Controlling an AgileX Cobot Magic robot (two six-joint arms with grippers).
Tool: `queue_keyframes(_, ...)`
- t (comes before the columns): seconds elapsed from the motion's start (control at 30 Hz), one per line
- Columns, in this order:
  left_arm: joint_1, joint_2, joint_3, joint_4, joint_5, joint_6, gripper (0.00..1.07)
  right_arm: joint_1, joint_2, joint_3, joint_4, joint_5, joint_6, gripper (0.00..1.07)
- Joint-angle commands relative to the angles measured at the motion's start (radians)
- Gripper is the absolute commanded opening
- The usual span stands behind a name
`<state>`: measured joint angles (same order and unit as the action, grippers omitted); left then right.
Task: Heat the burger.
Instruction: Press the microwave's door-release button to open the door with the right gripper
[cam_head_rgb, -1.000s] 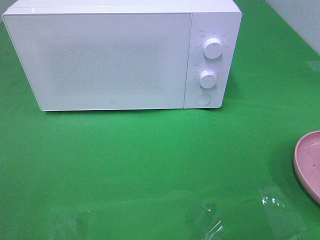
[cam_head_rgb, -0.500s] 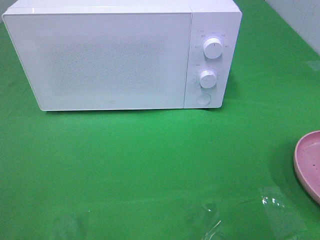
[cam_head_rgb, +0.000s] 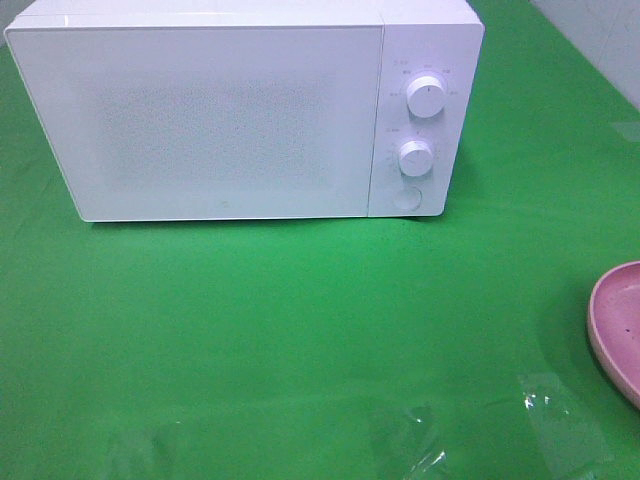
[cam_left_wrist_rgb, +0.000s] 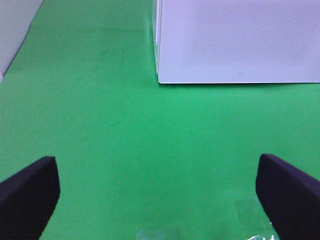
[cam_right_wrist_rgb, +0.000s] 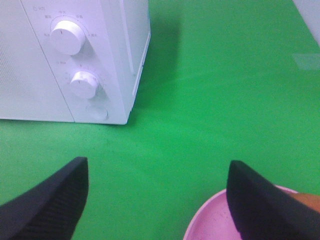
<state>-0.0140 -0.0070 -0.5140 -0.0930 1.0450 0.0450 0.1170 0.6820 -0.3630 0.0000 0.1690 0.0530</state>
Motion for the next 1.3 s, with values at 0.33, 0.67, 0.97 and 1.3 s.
queue_keyframes(0.33, 0.002, -0.017, 0.004, 0.002, -0.011, -0.005, 1.03, -0.001, 0.259, 0.001, 0.000, -0.393, 0.003, 0.72)
queue_keyframes(0.67, 0.002, -0.017, 0.004, 0.002, -0.011, -0.005, 1.03, 0.008, 0.476, 0.001, 0.000, -0.703, -0.003, 0.72)
queue_keyframes(0.97, 0.002, -0.017, 0.004, 0.002, -0.011, -0.005, 1.03, 0.213, 0.613, 0.001, 0.208, -0.798, -0.251, 0.72)
queue_keyframes(1.3, 0.002, -0.017, 0.004, 0.002, -0.011, -0.005, 1.03, 0.494, 0.775, 0.001, 0.580, -1.057, -0.416, 0.72)
